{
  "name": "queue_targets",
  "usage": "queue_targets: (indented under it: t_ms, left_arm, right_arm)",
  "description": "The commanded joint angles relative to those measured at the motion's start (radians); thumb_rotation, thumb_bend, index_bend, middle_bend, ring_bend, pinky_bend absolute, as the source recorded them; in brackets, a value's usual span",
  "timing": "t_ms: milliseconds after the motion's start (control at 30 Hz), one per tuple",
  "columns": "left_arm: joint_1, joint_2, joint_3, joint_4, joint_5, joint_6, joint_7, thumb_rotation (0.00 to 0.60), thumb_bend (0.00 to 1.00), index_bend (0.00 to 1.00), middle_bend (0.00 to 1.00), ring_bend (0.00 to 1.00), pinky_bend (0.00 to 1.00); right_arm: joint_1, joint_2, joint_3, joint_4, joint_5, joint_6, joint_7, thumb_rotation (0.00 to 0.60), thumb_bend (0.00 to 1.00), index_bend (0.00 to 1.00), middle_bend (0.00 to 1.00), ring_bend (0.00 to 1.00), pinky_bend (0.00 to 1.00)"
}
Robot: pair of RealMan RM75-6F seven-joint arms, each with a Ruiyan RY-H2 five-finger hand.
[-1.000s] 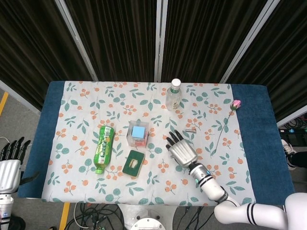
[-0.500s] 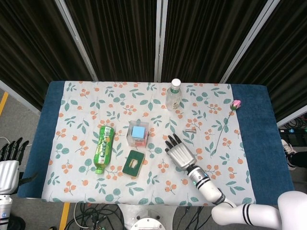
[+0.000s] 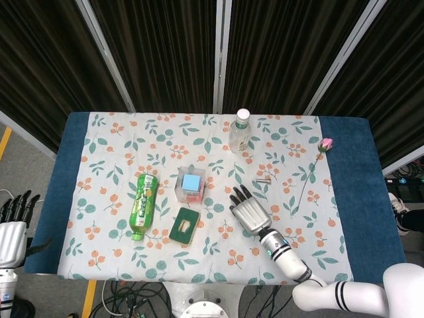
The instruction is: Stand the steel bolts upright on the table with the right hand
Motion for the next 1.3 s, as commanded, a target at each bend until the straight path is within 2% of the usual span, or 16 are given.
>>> queue_targets:
  t_ms: [33, 267, 500, 833, 1300]
  left_arm:
    - [0.0, -0.001, 0.0, 0.001, 0.0, -0.001, 0.0, 0.6, 0.06, 0.1, 0.0, 0.0, 0.0]
    - [-0.001, -0.001, -0.001, 0.001, 0.001, -0.002, 0.003, 0.6, 0.06, 0.1, 0.0, 0.0, 0.0]
    - [-0.001, -0.002, -0.002, 0.001, -0.003, -0.004, 0.002, 0.6, 0.06, 0.1, 0.0, 0.0, 0.0]
    - [-0.001, -0.003, -0.001, 0.003, 0.002, -0.004, 0.002, 0.6, 0.06, 0.1, 0.0, 0.0, 0.0]
    - [-0.002, 0.0, -0.001, -0.003, 0.001, -0.007, 0.01, 0.6, 0.06, 0.1, 0.0, 0.0, 0.0]
  right_arm:
    - [-0.004, 0.007, 0.002, -0.009, -0.005, 0.008, 0.022, 0.6, 0.35, 0.54, 0.2, 0.0, 0.0]
    - [-0.015, 0.049, 0.037, -0.052, 0.035, -0.016, 0.158, 0.6, 0.36, 0.56, 0.21, 0.0, 0.0]
    - [-0.017, 0.081, 0.076, -0.048, 0.052, -0.052, 0.317, 0.6, 0.36, 0.56, 0.22, 0.0, 0.0]
    - [-0.025, 0.081, 0.082, 0.003, 0.029, -0.059, 0.444, 0.6, 0.36, 0.56, 0.22, 0.0, 0.0]
    - [-0.034, 0.113, 0.104, 0.022, 0.017, -0.121, 0.668, 0.6, 0.36, 0.5, 0.22, 0.0, 0.0]
